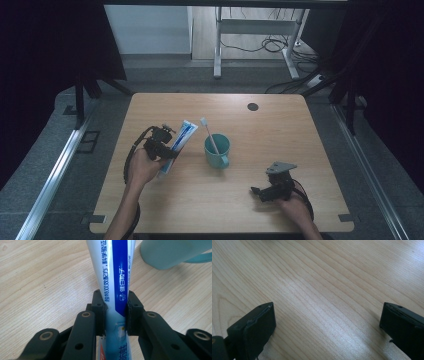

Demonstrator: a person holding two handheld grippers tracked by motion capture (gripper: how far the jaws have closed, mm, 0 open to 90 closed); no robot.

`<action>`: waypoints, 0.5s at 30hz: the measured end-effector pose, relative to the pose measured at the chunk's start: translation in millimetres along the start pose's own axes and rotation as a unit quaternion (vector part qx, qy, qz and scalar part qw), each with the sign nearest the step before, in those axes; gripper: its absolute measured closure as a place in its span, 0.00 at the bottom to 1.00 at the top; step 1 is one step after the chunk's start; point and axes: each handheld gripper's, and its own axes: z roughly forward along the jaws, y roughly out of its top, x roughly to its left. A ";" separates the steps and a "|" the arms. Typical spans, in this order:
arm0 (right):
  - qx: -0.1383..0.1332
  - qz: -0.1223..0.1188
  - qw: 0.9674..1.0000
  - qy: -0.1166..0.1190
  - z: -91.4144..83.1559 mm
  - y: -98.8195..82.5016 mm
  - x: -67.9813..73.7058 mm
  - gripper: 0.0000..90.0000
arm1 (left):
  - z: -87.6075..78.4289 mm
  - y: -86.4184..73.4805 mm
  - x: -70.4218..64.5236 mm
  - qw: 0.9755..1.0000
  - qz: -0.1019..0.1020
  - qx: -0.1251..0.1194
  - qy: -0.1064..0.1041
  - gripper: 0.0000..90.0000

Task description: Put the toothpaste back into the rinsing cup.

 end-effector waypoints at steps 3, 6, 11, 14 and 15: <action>0.000 0.000 1.000 0.000 0.0 0.0 0.0 0.00 | -3.7 -3.4 -0.1 1.000 0.004 -0.008 -0.001 0.82; 0.000 0.000 1.000 0.000 0.0 0.0 0.0 0.00 | -6.3 -6.5 -1.0 1.000 0.005 -0.019 -0.001 0.82; 0.000 0.000 1.000 0.000 0.0 0.0 0.0 0.00 | -10.1 -11.1 -1.1 1.000 0.013 -0.028 -0.002 0.82; 0.000 0.000 1.000 0.000 0.0 0.0 0.0 0.00 | -12.0 -14.3 -2.0 0.999 0.010 -0.042 -0.005 0.82; 0.000 0.000 1.000 0.000 0.0 0.0 0.0 0.00 | -13.1 -14.9 -1.6 0.999 0.015 -0.041 -0.004 0.82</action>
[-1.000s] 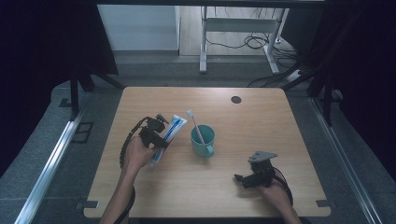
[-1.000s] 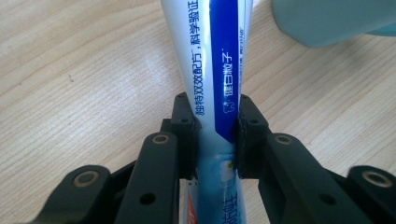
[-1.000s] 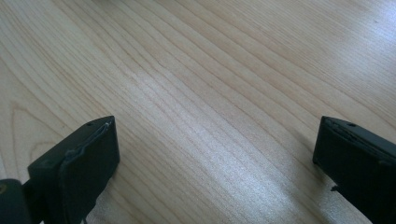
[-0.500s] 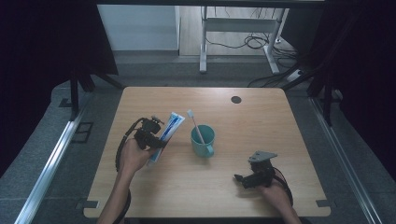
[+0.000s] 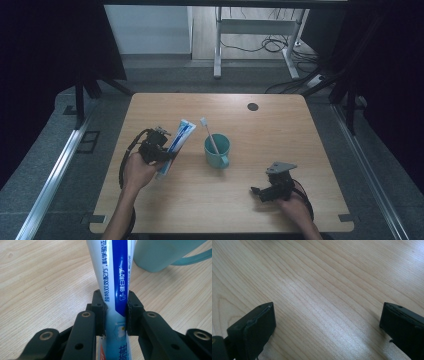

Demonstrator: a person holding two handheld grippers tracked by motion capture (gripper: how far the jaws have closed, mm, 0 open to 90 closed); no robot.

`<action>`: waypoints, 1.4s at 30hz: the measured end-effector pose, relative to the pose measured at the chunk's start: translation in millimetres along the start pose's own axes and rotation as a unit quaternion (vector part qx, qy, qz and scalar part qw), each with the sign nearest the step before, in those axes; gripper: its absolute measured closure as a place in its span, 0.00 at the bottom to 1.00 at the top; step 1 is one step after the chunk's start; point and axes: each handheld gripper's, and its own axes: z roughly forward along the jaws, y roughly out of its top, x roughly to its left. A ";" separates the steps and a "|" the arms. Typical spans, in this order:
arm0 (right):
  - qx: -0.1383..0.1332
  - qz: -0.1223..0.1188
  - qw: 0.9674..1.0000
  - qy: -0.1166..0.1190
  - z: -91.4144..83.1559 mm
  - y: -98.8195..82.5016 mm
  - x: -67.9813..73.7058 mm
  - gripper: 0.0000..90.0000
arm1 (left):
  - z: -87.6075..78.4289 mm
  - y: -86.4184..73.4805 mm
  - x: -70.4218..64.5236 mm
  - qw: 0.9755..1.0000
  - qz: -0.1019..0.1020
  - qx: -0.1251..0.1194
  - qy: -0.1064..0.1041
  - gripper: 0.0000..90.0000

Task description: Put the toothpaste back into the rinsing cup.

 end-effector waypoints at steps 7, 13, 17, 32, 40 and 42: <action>-0.001 -0.001 1.000 0.000 0.1 0.0 -0.2 0.00 | -8.3 -3.6 -3.8 0.999 0.007 -0.029 -0.011 0.82; -0.001 -0.001 1.000 0.000 0.1 0.0 -0.2 0.00 | -11.8 -3.7 -7.5 0.998 0.014 -0.052 -0.022 0.82; -0.001 -0.001 1.000 0.000 0.1 0.0 -0.2 0.00 | -13.0 -3.4 -9.8 0.997 0.017 -0.067 -0.030 0.82; 0.000 -0.001 1.000 0.000 -0.1 0.1 -0.3 0.00 | -22.2 6.7 -23.1 0.991 0.030 -0.115 -0.054 0.82; 0.000 -0.002 1.000 0.000 -0.1 0.1 -0.3 0.00 | -25.7 14.0 -30.8 0.988 0.038 -0.136 -0.062 0.82; 0.000 -0.001 1.000 0.000 -0.1 0.1 -0.3 0.00 | -25.9 16.2 -32.5 0.987 0.037 -0.142 -0.066 0.82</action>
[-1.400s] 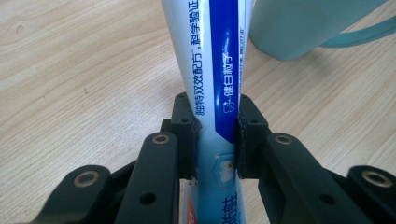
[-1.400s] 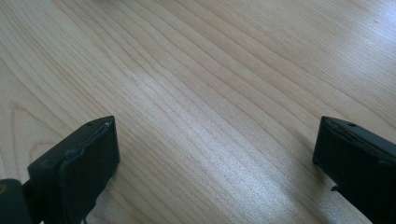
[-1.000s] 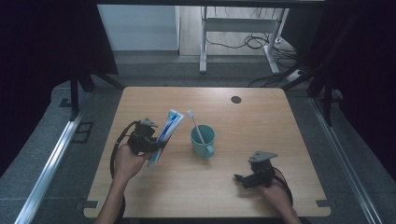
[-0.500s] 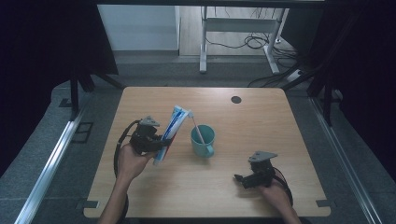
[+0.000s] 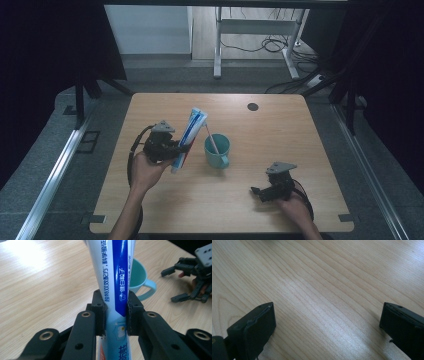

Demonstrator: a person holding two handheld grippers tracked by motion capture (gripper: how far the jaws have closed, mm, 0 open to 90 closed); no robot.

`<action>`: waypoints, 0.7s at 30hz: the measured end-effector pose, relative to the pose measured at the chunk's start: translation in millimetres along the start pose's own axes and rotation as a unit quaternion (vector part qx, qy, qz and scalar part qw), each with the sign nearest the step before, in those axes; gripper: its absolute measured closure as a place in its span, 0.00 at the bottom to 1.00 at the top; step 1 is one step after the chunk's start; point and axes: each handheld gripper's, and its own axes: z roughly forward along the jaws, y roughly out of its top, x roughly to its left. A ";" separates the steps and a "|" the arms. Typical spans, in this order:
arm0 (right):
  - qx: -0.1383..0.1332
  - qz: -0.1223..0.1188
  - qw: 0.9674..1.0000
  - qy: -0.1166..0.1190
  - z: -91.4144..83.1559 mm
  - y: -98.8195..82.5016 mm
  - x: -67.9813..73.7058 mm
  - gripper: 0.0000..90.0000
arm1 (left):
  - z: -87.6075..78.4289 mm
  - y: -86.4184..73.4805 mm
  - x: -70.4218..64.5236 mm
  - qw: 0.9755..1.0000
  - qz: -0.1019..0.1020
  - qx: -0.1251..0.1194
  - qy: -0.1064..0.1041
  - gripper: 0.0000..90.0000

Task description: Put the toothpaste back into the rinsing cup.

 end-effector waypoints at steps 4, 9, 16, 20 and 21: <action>-0.001 0.000 1.000 0.000 0.2 -0.1 0.1 0.00 | 1.9 5.3 -3.3 1.000 0.003 -0.008 -0.002 0.82; -0.001 0.000 1.000 0.000 0.1 -0.1 0.1 0.00 | 4.9 11.6 -7.8 1.000 0.010 -0.015 -0.003 0.82; -0.001 0.001 1.000 0.000 0.1 -0.1 0.1 0.00 | 10.6 20.0 -12.9 1.000 0.013 -0.025 -0.004 0.82; 0.000 0.001 1.000 0.000 0.1 -0.1 0.2 0.00 | 13.7 26.0 -16.3 0.999 0.014 -0.031 -0.005 0.82; -0.001 0.001 1.000 0.000 0.1 -0.1 0.1 0.00 | 14.4 27.2 -16.9 0.999 0.014 -0.033 -0.006 0.82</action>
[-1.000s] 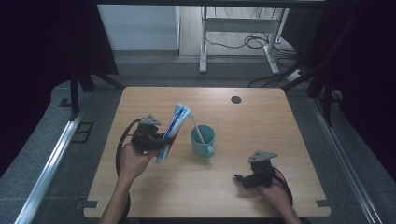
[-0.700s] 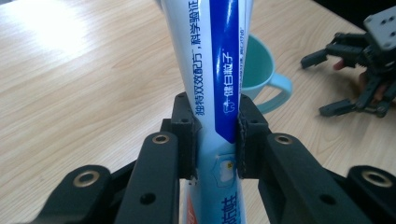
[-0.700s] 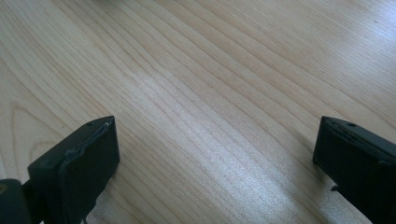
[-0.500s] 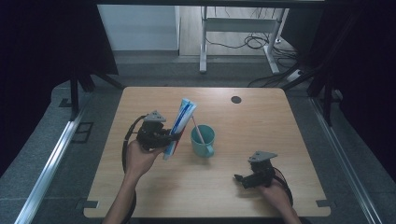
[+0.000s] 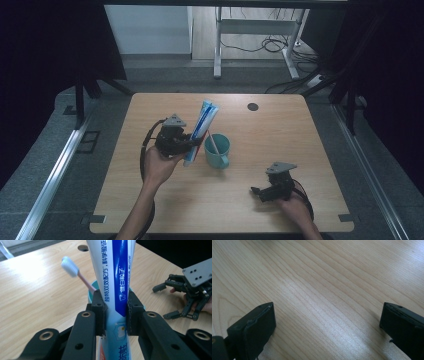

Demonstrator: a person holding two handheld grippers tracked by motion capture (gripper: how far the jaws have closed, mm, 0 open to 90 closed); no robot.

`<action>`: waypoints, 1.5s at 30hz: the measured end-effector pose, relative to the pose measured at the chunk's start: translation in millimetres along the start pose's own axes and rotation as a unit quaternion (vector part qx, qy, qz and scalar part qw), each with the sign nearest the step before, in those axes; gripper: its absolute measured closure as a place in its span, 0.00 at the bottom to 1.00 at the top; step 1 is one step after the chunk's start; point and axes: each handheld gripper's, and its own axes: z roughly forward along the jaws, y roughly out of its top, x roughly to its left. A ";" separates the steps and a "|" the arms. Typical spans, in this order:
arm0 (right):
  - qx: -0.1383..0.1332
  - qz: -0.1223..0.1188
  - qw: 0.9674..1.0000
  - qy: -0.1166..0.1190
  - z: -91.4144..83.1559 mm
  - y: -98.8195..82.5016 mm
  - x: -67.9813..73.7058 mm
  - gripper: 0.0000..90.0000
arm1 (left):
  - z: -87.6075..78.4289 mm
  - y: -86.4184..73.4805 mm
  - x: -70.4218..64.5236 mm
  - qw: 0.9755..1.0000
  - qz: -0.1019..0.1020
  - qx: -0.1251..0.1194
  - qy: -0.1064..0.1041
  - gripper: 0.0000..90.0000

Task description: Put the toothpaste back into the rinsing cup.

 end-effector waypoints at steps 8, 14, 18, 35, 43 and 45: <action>0.000 0.000 1.000 0.000 0.0 0.0 0.0 0.00 | 8.0 12.9 -6.7 1.000 0.005 -0.010 -0.001 0.82; 0.001 0.000 1.000 0.000 -0.2 0.0 0.0 0.00 | 14.1 21.7 -10.2 1.000 0.005 -0.022 0.002 0.82; 0.001 -0.001 1.000 0.000 -0.1 0.0 -0.1 0.00 | 18.0 27.6 -12.1 1.000 0.006 -0.028 0.007 0.82; 0.001 -0.001 1.000 0.000 -0.1 0.0 0.0 0.00 | 46.1 41.7 -14.7 0.998 0.005 -0.061 0.032 0.82; 0.001 -0.001 1.000 0.000 -0.1 0.0 -0.1 0.00 | 60.4 37.6 -13.7 0.997 0.002 -0.071 0.042 0.82; 0.001 -0.001 1.000 0.000 -0.1 0.0 -0.1 0.00 | 63.4 35.2 -13.2 0.996 -0.001 -0.074 0.044 0.82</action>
